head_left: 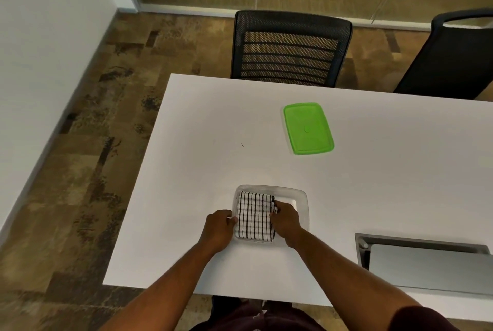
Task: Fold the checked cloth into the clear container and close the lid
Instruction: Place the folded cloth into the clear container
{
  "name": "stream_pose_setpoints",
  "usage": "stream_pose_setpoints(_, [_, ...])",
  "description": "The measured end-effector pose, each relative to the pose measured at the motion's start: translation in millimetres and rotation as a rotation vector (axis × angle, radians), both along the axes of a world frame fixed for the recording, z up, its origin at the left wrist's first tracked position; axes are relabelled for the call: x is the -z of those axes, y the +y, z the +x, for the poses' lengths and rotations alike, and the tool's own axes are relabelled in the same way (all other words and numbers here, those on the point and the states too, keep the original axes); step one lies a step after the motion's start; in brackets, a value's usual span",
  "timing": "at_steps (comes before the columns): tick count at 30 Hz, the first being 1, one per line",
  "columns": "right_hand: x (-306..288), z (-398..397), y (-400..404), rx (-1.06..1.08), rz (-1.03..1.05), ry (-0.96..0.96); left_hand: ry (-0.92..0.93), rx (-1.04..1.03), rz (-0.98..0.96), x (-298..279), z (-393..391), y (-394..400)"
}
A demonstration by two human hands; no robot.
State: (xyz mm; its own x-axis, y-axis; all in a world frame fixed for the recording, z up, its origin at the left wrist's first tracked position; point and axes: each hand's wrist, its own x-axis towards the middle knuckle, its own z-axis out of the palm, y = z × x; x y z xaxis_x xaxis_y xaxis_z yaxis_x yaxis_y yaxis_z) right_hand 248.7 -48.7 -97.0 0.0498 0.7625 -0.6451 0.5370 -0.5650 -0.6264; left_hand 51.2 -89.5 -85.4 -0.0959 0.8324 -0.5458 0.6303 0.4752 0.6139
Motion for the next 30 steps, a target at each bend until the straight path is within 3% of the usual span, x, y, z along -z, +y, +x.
stream_pose_setpoints(6, [-3,-2,-2,-0.032,0.043,-0.063,0.008,-0.004,-0.001,-3,-1,0])
stream_pose_setpoints(9, [-5,-1,-7,-0.057,0.135,-0.238,-0.015,-0.05,-0.03,-6,-1,-2])
stream_pose_setpoints(11, [-9,-1,-14,-0.219,0.356,-0.391,-0.031,-0.077,-0.015,-8,-2,-3])
stream_pose_setpoints(14, [-8,1,-18,-0.623,0.63,-0.437,-0.09,-0.043,0.042,-8,-1,-6])
stream_pose_setpoints(17, [-3,2,-12,-0.883,0.539,-0.451,-0.143,0.021,0.102,-7,-2,-8])
stream_pose_setpoints(21, [5,3,-7,-0.903,0.328,-0.438,-0.174,0.047,0.118,-14,-1,-9])
stream_pose_setpoints(30, [13,-5,-2,-0.951,0.403,-0.449,-0.182,0.043,0.065,-6,-3,-9])
